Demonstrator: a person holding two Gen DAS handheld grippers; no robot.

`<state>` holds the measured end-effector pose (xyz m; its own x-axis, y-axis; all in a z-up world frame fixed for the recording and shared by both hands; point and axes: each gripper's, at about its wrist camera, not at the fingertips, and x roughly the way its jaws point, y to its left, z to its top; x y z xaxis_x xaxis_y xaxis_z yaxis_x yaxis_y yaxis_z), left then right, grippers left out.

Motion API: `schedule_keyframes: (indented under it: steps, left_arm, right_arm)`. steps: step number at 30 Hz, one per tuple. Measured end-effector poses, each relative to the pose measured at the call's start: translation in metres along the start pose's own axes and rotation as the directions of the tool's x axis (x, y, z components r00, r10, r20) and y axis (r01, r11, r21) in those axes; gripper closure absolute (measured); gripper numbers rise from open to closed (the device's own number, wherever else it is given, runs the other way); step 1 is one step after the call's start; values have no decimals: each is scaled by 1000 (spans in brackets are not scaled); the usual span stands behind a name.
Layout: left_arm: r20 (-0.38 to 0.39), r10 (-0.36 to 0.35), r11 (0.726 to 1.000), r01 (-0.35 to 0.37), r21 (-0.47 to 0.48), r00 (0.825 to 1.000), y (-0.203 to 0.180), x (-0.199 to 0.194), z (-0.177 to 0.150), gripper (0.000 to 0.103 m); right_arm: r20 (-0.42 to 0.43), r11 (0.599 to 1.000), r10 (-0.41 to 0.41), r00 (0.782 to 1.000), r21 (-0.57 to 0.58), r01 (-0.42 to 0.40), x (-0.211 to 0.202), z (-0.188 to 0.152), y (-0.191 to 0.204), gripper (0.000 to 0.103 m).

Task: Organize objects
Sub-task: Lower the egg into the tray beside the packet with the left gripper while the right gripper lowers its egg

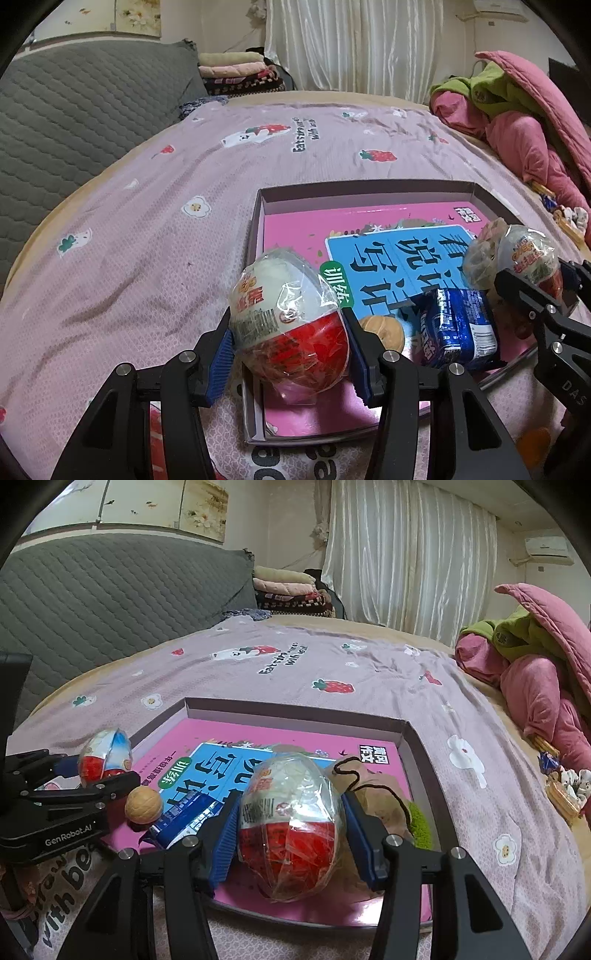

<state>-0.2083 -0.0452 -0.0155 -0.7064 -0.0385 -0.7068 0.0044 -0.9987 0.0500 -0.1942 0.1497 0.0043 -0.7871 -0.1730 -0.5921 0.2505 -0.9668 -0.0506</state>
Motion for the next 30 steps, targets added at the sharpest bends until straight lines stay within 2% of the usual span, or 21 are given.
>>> schedule_keyframes:
  steps: [8, 30]
  left_arm:
    - [-8, 15, 1000, -15, 16, 1000, -3, 2, -1, 47]
    - [-22, 26, 998, -25, 51, 999, -6, 0, -4, 47]
  right_arm:
    - [-28, 1000, -22, 999, 10, 22, 5, -2, -3, 49]
    - [-27, 1000, -18, 999, 14, 19, 2, -3, -5, 49]
